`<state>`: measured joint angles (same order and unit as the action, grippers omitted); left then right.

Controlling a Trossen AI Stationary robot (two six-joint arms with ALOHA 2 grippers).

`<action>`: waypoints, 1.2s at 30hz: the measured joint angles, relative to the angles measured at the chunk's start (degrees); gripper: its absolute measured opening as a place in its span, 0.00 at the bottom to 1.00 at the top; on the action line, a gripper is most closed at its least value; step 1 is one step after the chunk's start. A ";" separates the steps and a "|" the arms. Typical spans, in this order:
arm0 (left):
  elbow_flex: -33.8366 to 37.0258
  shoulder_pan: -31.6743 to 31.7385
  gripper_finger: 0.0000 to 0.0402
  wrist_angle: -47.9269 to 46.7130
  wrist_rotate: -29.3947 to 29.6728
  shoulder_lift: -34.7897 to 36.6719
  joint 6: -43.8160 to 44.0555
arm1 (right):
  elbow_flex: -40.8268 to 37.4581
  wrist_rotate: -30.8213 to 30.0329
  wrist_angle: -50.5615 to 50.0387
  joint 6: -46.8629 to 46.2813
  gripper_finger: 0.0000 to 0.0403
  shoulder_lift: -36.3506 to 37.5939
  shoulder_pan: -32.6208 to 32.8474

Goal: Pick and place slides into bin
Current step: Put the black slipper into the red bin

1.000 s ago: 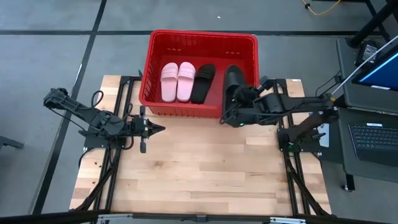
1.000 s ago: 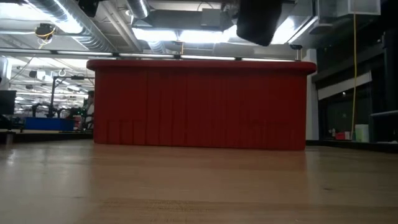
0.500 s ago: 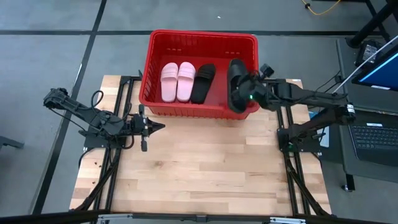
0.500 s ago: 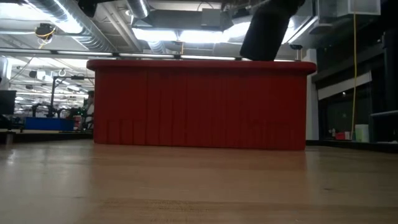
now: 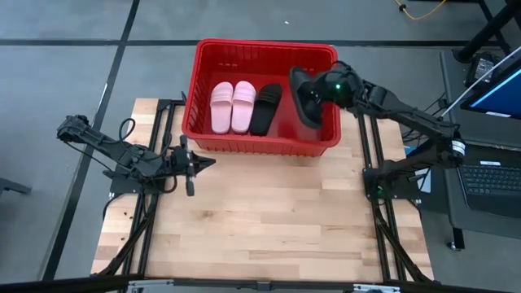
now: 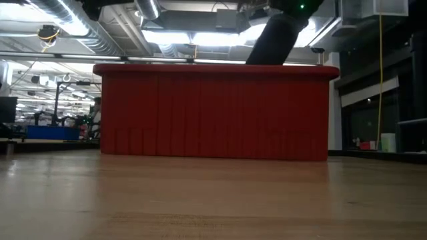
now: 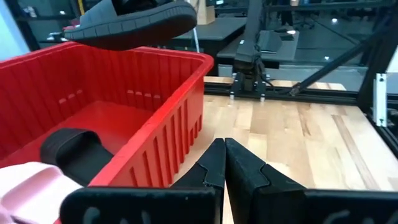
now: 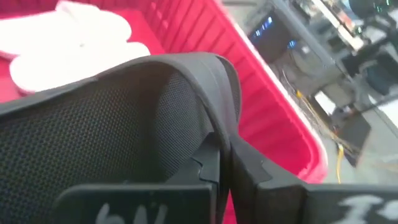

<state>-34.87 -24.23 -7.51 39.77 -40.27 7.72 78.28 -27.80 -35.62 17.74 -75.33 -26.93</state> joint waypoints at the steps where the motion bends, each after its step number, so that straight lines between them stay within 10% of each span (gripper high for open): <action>1: 0.00 0.00 0.00 0.00 0.46 0.02 0.07 | 0.00 1.14 1.04 0.73 0.04 0.00 -0.83; 12: 0.00 -0.02 0.00 0.00 3.48 -0.01 0.11 | 0.00 9.45 7.39 1.38 0.04 -3.40 -7.37; 36: 0.00 -0.01 0.00 -0.02 9.22 -0.01 3.70 | 0.00 -0.88 7.37 11.96 0.04 -21.76 -10.30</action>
<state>-34.87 -24.24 -7.53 48.99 -40.27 11.42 78.28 -28.69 -28.25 29.71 -97.09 -37.23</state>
